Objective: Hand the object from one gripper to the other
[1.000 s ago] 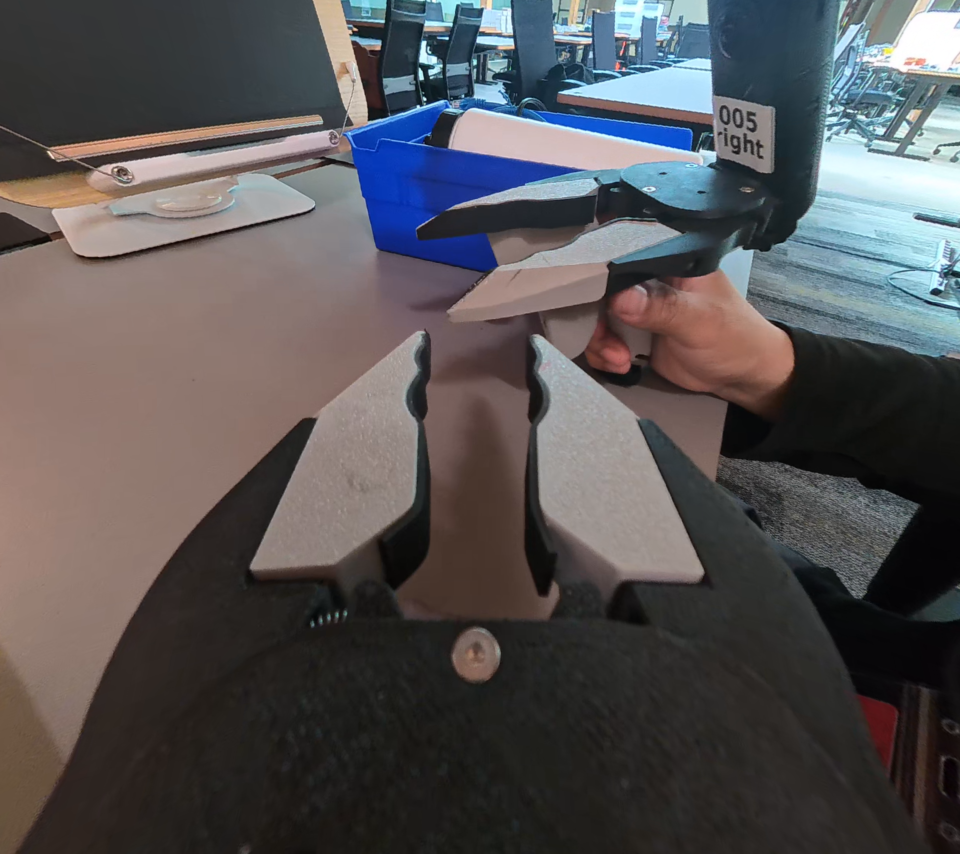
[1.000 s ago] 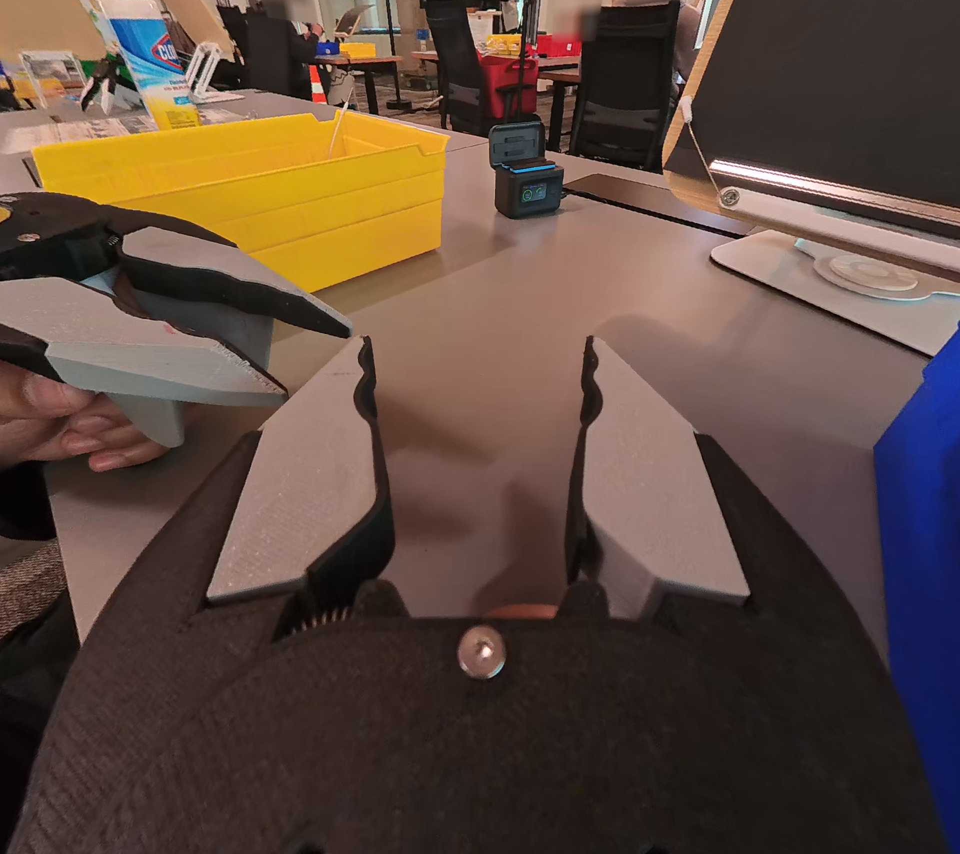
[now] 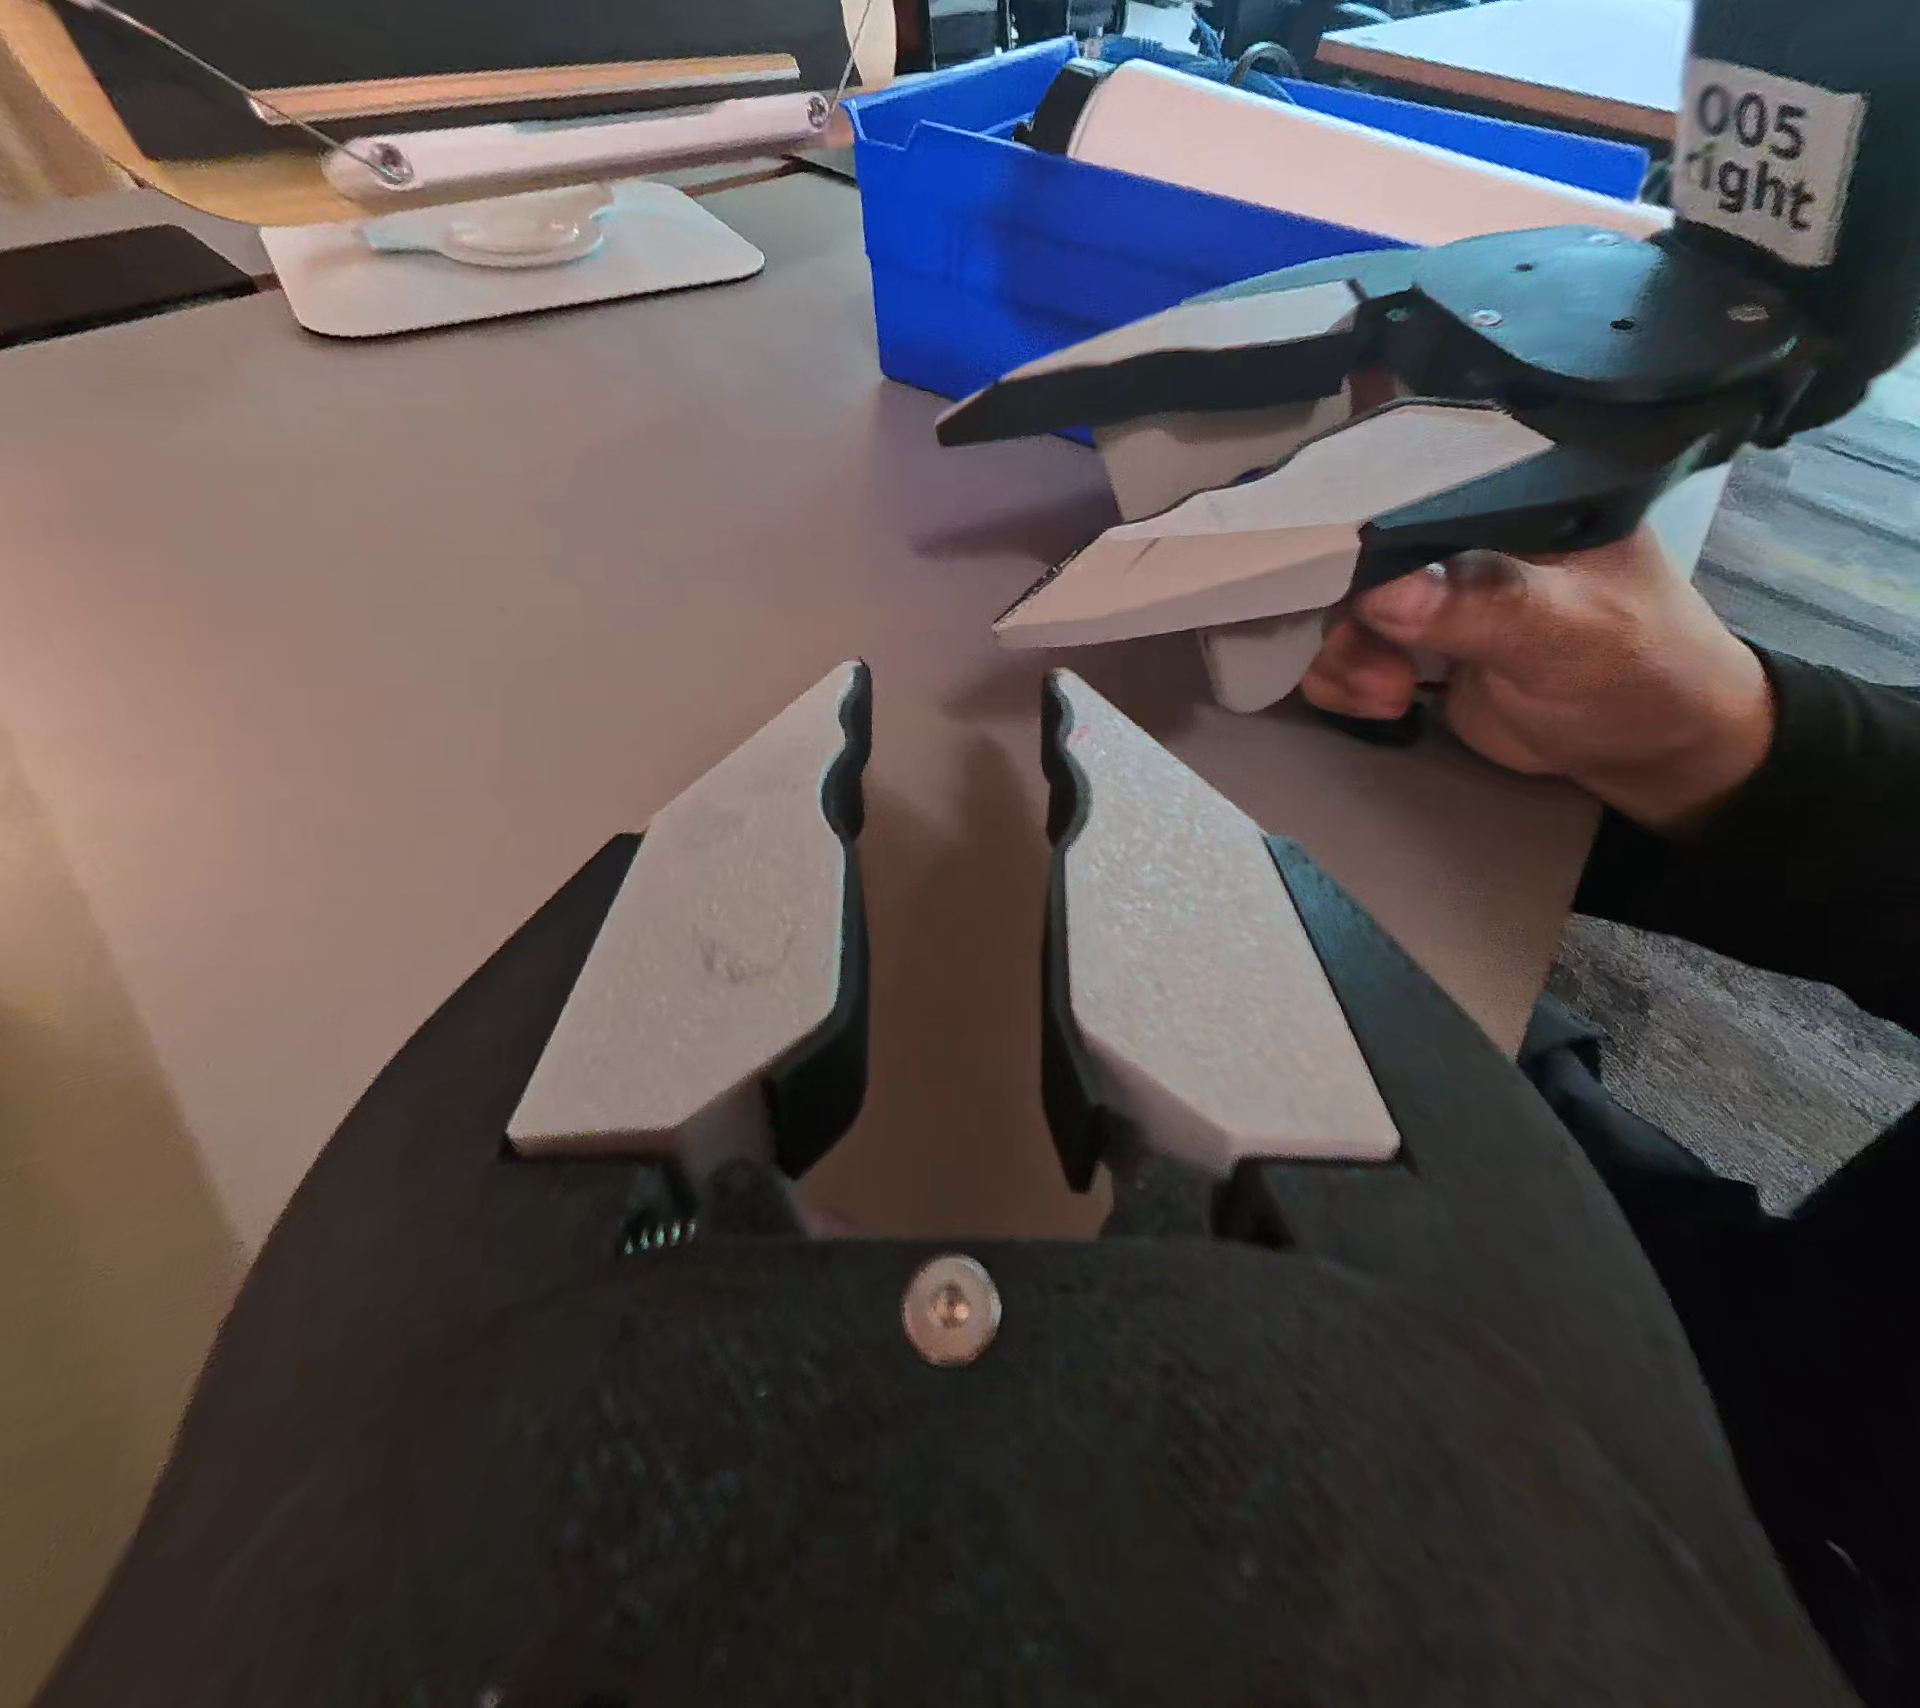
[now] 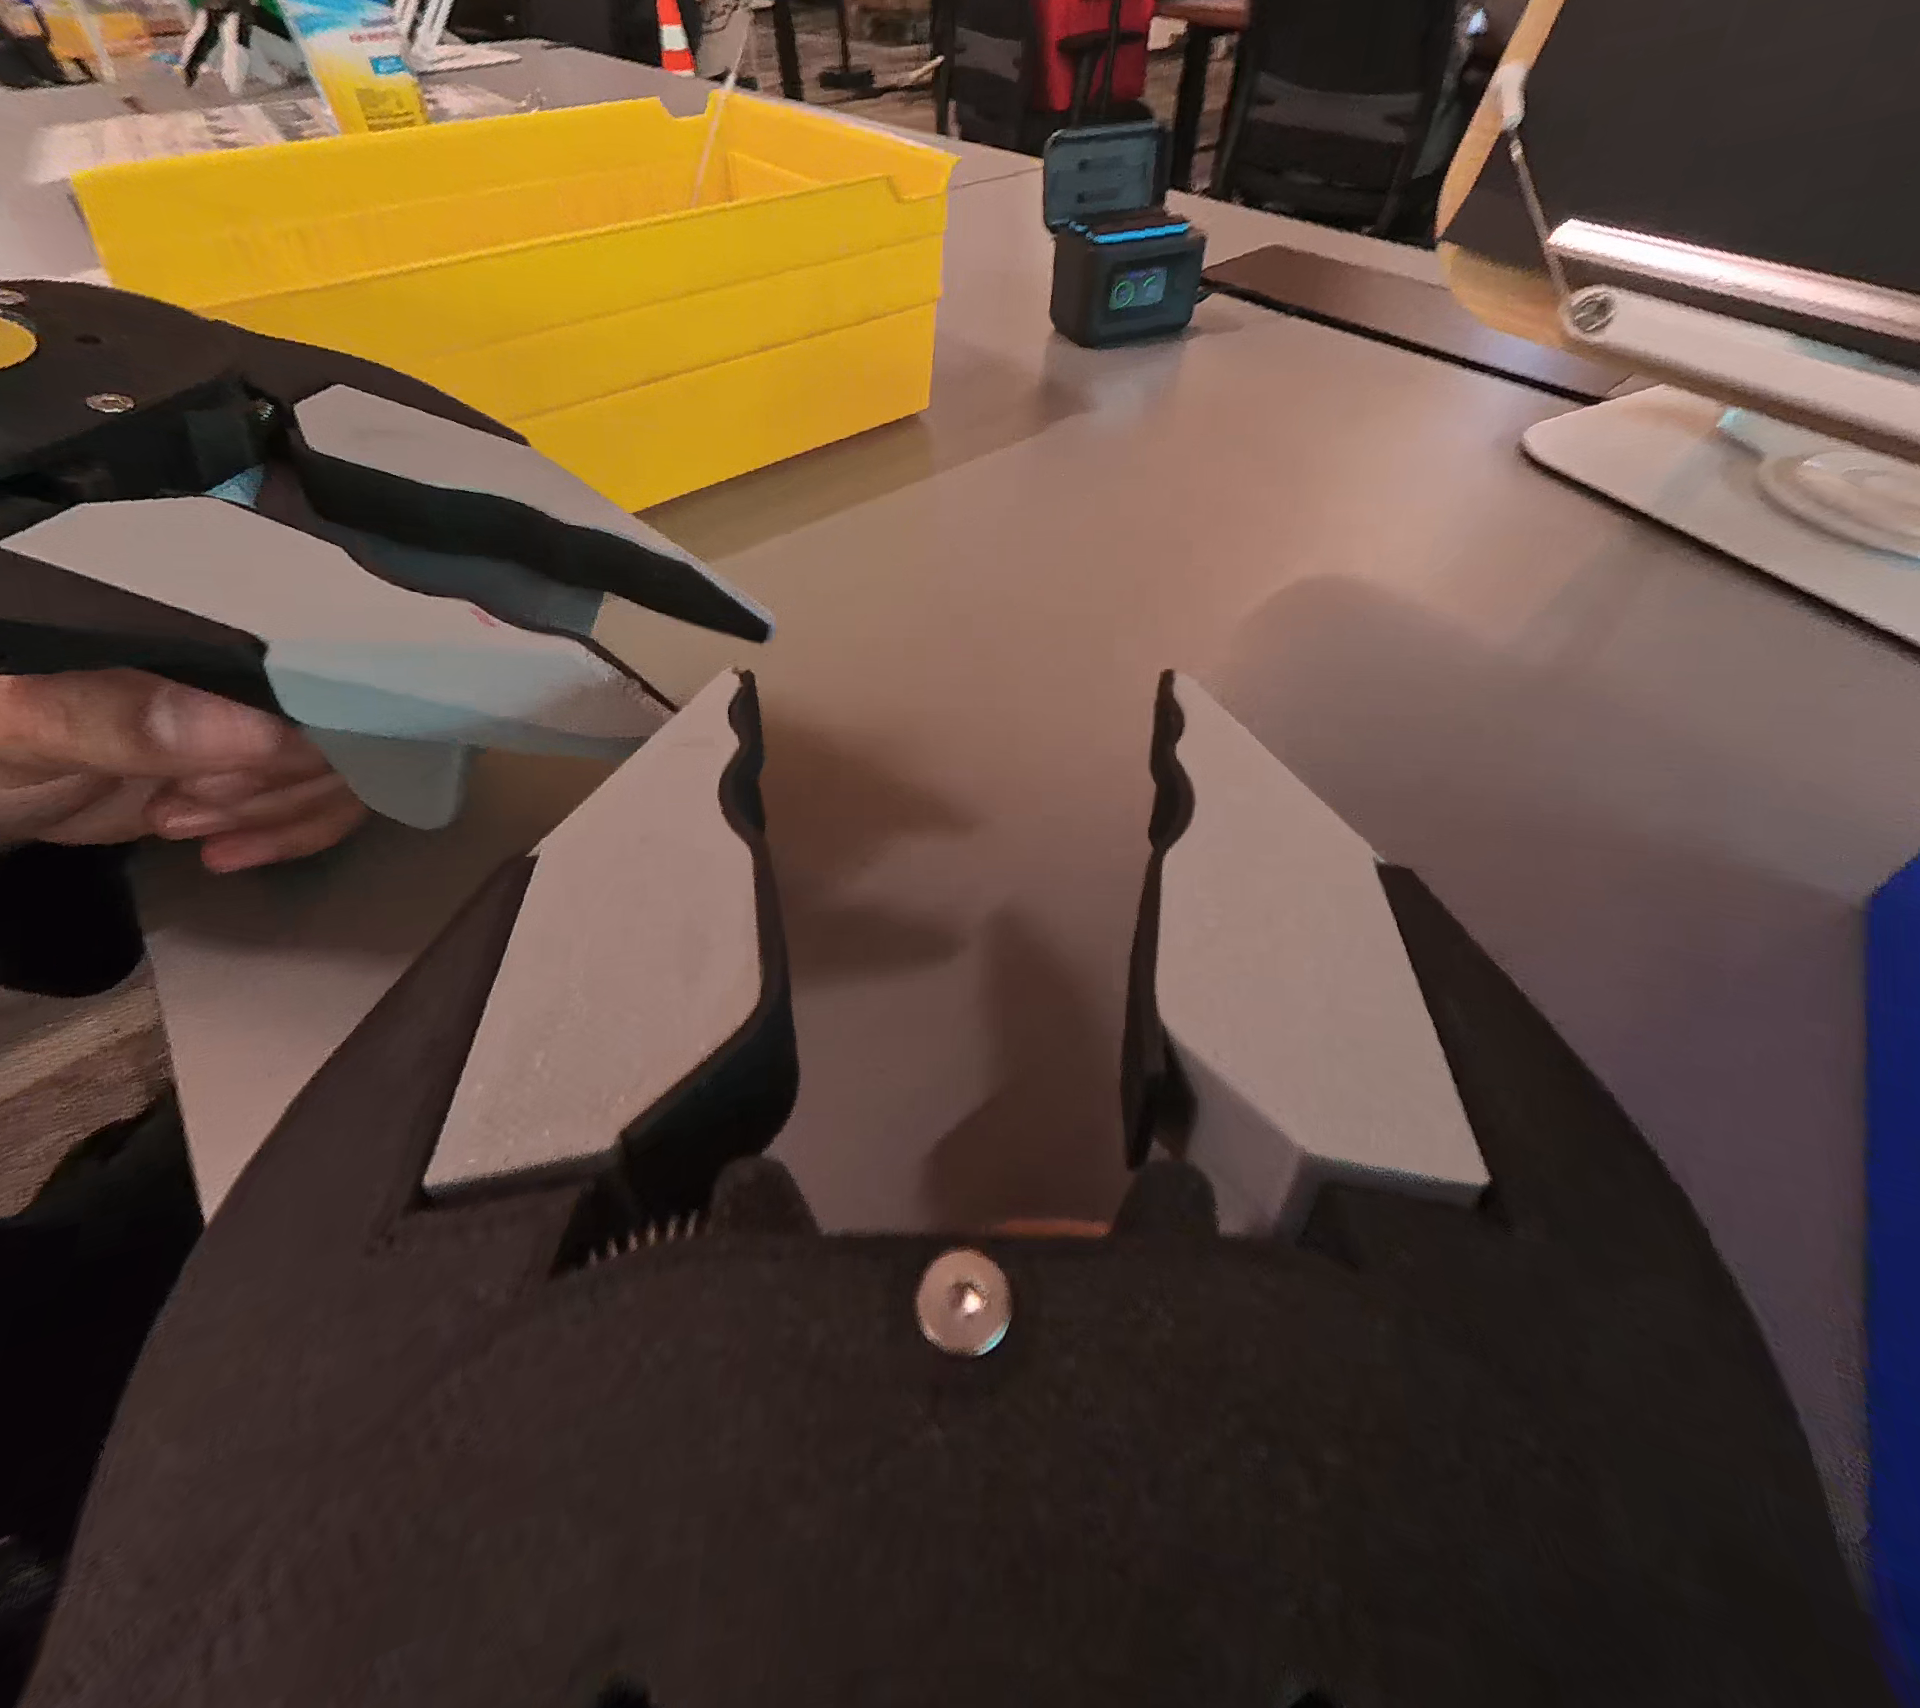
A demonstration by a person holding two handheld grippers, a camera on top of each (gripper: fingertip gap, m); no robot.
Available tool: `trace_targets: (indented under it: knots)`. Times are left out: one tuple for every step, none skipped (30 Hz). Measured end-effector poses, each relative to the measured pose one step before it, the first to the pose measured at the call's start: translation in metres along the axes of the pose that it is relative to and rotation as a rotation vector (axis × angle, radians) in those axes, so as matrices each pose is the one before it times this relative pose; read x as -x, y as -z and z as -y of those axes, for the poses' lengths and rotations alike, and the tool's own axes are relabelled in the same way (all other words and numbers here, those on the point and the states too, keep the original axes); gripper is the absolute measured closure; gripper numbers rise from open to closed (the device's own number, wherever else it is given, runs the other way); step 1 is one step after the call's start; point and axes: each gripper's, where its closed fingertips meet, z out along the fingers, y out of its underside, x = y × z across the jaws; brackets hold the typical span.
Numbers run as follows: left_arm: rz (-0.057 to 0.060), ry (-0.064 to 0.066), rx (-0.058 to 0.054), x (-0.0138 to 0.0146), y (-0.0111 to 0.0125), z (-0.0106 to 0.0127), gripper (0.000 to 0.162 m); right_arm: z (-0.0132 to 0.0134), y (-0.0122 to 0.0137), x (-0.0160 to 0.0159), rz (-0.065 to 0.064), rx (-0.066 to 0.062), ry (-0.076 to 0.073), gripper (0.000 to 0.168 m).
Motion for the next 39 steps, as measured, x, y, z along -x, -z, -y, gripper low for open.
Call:
trace_targets:
  knots:
    - [-0.0014, 0.001, -0.0093, 0.0008, 0.00124, 0.00116, 0.131, -0.00133, -0.00147, 0.00062, 0.019, 0.0116, -0.0168, 0.097]
    - [-0.0045, -0.0028, -0.0072, 0.00061, 0.00088, 0.00092, 0.128, -0.00132, -0.00122, -0.00013, 0.0152, 0.0109, -0.019, 0.096]
    - [-0.0031, 0.0018, -0.0175, 0.00122, 0.00157, 0.00229, 0.126, -0.00095, -0.0007, -0.0003, 0.0106, 0.0072, -0.0165, 0.096]
    - [-0.0029, 0.0117, -0.0255, 0.0017, 0.0026, 0.00328, 0.125, 0.00027, 0.00025, -0.00101, 0.0012, -0.0017, -0.0112, 0.096]
    - [-0.0041, 0.0129, -0.0213, 0.00161, 0.00285, 0.00318, 0.125, 0.00139, 0.00111, -0.00213, -0.0112, -0.0115, -0.0078, 0.099]
    - [-0.0262, -0.0051, -0.0165, -0.00268, 0.00223, 0.00326, 0.125, 0.00199, 0.00178, -0.00276, -0.0177, -0.0169, -0.0073, 0.102]
    - [-0.0428, -0.0198, -0.0152, -0.00571, 0.00032, 0.00174, 0.128, 0.00201, 0.00173, -0.00279, -0.0171, -0.0165, -0.0081, 0.106]
    - [-0.0284, -0.0059, 0.0097, -0.0033, -0.00208, -0.00252, 0.13, 0.00114, 0.00099, -0.00251, -0.0121, -0.0099, -0.0103, 0.108]
    - [-0.0158, 0.0155, 0.0342, -0.00069, -0.00288, -0.0045, 0.128, 0.00019, 0.00038, -0.0015, -0.0019, -0.0021, -0.0131, 0.107]
    - [-0.0117, 0.0277, 0.0255, 0.00006, -0.00167, -0.0036, 0.126, -0.00018, 0.00001, -0.00019, 0.0082, 0.001, -0.013, 0.106]
    - [-0.0171, 0.0321, 0.0014, -0.00022, 0.00091, -0.00058, 0.126, -0.00024, 0.0, 0.00037, 0.0086, 0.0011, -0.0103, 0.103]
    - [-0.017, 0.032, -0.0259, -0.00004, 0.00372, 0.0027, 0.126, -0.00012, 0.00043, 0.00099, 0.0073, -0.0002, -0.0043, 0.101]
    - [-0.0113, 0.0272, -0.0459, 0.00051, 0.00534, 0.00544, 0.129, 0.00026, 0.00091, 0.00216, 0.0094, -0.0041, 0.0042, 0.101]
    - [0.0023, 0.0197, -0.0365, 0.00243, 0.00374, 0.00468, 0.133, 0.00098, 0.00095, 0.00129, 0.0008, -0.0089, 0.0096, 0.102]
    - [0.0166, 0.0205, -0.0096, 0.00426, 0.00089, 0.00122, 0.134, 0.0009, 0.00055, 0.00032, -0.0047, -0.0071, 0.0081, 0.102]
    - [0.0078, 0.0166, 0.012, 0.0027, -0.00112, -0.0015, 0.132, -0.00029, -0.00057, 0.00039, 0.0019, 0.0028, 0.0033, 0.103]
    - [-0.0037, 0.0124, 0.0152, 0.00081, -0.00135, -0.00188, 0.128, -0.00175, -0.00168, 0.00083, 0.0092, 0.0147, -0.0027, 0.102]
    - [-0.0073, 0.0108, 0.0023, -0.00027, 0.00025, -0.00047, 0.126, -0.00246, -0.00197, 0.00089, 0.012, 0.0194, -0.0061, 0.1]
    - [-0.0142, 0.0056, -0.011, -0.00166, 0.0017, 0.00125, 0.126, -0.0014, -0.00102, 0.00034, 0.0065, 0.0117, -0.0049, 0.097]
    - [-0.0071, 0.0043, -0.0124, -0.00094, 0.00216, 0.00129, 0.127, 0.00018, 0.00024, -0.00002, -0.0021, -0.0024, 0.0016, 0.096]
    - [0.0, 0.004, -0.0041, -0.00029, 0.0021, 0.00021, 0.127, 0.00171, 0.00138, 0.00059, -0.004, -0.0134, 0.0104, 0.097]
    - [0.0013, 0.0048, 0.0022, -0.00015, 0.00211, -0.00083, 0.127, 0.00171, 0.00143, 0.0011, -0.0048, -0.0139, 0.0149, 0.099]
    - [0.0008, 0.0109, 0.002, 0.00007, 0.00217, -0.00077, 0.127, 0.00081, 0.00079, 0.00102, -0.0056, -0.0067, 0.0148, 0.099]
    - [0.0111, 0.0182, -0.0017, 0.00226, 0.00242, -0.00038, 0.127, -0.00022, 0.00007, 0.00118, -0.002, 0.0008, 0.0127, 0.099]
    - [0.0199, 0.0202, -0.0048, 0.00374, 0.00274, 0.00016, 0.127, -0.00054, -0.00039, 0.00171, 0.0028, 0.0045, 0.0096, 0.099]
    - [0.0094, 0.0138, 0.0016, 0.00151, 0.00262, -0.00091, 0.127, -0.0002, -0.00026, 0.0025, 0.0078, 0.0018, 0.0063, 0.098]
    - [-0.0053, 0.0051, 0.0197, -0.00141, 0.0023, -0.00352, 0.127, 0.00123, 0.00055, 0.00425, 0.016, -0.0102, 0.0033, 0.098]
    - [-0.0012, -0.0024, 0.0274, -0.00179, 0.00174, -0.00465, 0.13, 0.00266, 0.0016, 0.00525, 0.0214, -0.0213, 0.0021, 0.1]
    - [0.013, -0.01, 0.0185, -0.00088, 0.00137, -0.00358, 0.131, 0.0024, 0.0018, 0.00457, 0.017, -0.0199, 0.0046, 0.104]
    - [0.0088, -0.0172, 0.0049, -0.00175, 0.0016, -0.00165, 0.131, 0.00131, 0.00124, 0.00293, 0.0082, -0.0103, 0.0078, 0.104]
    - [0.0013, -0.023, -0.0077, -0.00278, 0.00202, 0.00044, 0.13, 0.00017, 0.00048, 0.00158, 0.0024, -0.0018, 0.0085, 0.103]
    - [0.0096, -0.0204, -0.0121, -0.00118, 0.00196, 0.00115, 0.13, -0.00014, 0.00017, 0.00096, 0.0002, 0.0011, 0.0078, 0.102]
    - [0.0197, -0.0115, -0.0086, 0.00114, 0.00143, 0.00091, 0.13, -0.00023, 0.00035, 0.00076, -0.0024, 0.0017, 0.009, 0.101]
    - [0.013, -0.0043, -0.0042, 0.00116, 0.00059, 0.00044, 0.13, -0.00041, 0.00052, 0.00055, -0.0059, 0.0029, 0.0114, 0.101]
    - [-0.0003, 0.0028, 0.0027, 0.00027, -0.00039, -0.00022, 0.13, -0.00044, 0.00074, 0.00003, -0.0102, 0.0024, 0.0127, 0.101]
    - [-0.0053, 0.0132, 0.0141, 0.00071, -0.00137, -0.00173, 0.13, 0.0001, 0.00091, -0.00022, -0.0107, -0.001, 0.0123, 0.101]
    - [-0.0075, 0.0188, 0.0192, 0.00103, -0.002, -0.00235, 0.13, 0.0003, 0.00065, 0.00011, -0.0053, -0.0028, 0.0088, 0.101]
    - [-0.0095, 0.0158, 0.0145, 0.00053, -0.00181, -0.00162, 0.13, -0.00005, -0.00013, 0.00016, 0.0003, 0.0006, 0.0021, 0.102]
    - [-0.0056, 0.0075, 0.0024, 0.00039, -0.00124, 0.00009, 0.13, -0.00087, -0.00067, 0.00028, 0.0051, 0.0058, -0.0037, 0.102]
